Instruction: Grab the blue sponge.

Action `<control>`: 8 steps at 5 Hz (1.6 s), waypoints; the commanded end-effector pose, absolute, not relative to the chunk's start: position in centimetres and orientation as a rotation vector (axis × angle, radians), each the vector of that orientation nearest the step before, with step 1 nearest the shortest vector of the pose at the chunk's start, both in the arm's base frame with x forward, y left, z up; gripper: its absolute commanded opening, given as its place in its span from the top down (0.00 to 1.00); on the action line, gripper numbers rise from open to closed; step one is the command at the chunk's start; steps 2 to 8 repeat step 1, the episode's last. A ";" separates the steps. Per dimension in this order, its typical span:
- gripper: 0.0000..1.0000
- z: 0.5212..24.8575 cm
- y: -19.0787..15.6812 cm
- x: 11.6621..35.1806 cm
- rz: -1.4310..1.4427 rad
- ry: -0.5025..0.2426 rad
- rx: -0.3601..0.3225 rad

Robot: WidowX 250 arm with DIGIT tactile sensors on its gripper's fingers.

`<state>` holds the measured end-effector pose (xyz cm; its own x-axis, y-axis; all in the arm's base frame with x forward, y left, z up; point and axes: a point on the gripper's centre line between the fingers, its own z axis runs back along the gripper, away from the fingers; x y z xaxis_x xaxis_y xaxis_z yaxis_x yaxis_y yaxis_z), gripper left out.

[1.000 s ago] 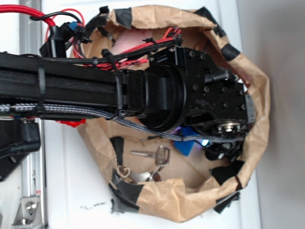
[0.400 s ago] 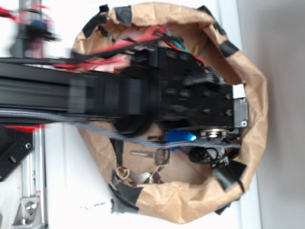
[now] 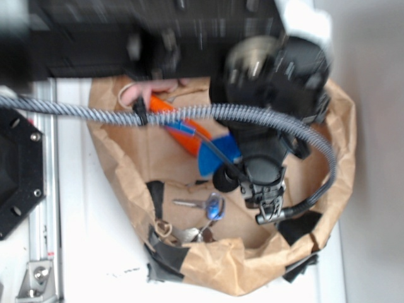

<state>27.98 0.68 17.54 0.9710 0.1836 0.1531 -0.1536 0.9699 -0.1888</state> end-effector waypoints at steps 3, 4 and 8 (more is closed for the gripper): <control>1.00 19.4 2.8 27.8 0.185 -0.194 -0.102; 1.00 19.4 2.8 27.8 0.185 -0.194 -0.102; 1.00 19.4 2.8 27.8 0.185 -0.194 -0.102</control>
